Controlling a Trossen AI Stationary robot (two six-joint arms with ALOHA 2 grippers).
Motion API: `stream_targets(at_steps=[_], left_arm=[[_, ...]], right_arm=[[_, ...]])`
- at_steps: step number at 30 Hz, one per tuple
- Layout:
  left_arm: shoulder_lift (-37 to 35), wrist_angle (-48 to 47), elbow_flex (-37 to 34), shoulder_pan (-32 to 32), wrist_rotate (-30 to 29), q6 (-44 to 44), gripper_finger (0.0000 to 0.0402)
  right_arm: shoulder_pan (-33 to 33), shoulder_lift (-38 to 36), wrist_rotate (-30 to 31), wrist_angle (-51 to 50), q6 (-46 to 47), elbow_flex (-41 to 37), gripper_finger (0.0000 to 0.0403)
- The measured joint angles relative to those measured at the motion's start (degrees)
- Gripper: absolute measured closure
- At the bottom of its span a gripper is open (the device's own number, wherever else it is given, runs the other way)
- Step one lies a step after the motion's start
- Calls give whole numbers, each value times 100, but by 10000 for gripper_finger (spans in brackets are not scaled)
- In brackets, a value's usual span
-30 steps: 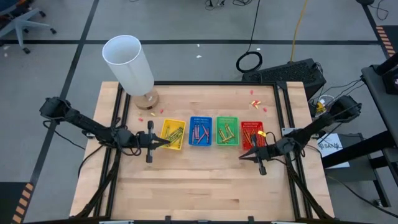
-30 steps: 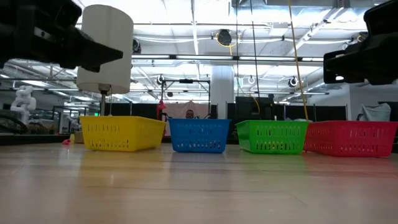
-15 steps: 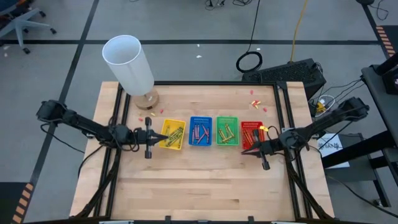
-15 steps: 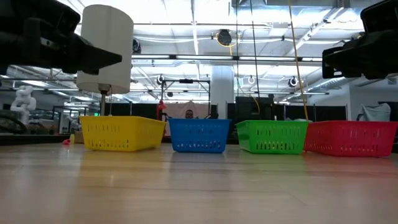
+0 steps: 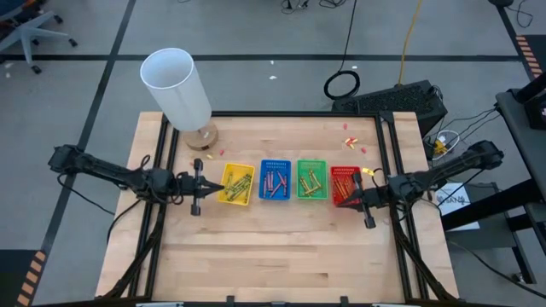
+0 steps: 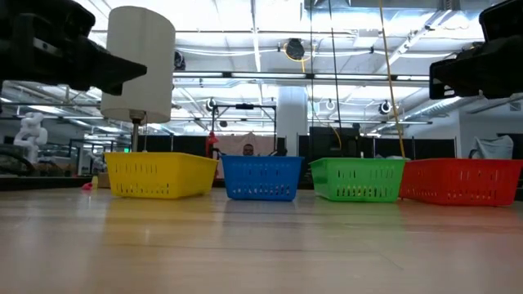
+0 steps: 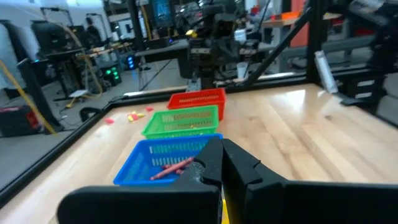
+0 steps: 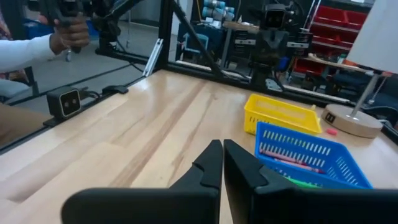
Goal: Sort crayons
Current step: Return to Home Position
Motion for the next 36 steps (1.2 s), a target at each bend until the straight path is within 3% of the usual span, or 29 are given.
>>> stream_targets(at_steps=[12, 25, 36], left_arm=[[-1396, -1392, -2, 0, 264, 140, 401], [-2795, -2635, -9, 0, 264, -14, 401], [-2974, -2823, -9, 0, 328, -31, 401]], right_arm=[[-254, -1279, 9, -1334, 2, -2, 403], [-530, -2649, -84, -1910, -459, -4, 403], [-1080, -2644, -558, -1973, -479, -4, 403]])
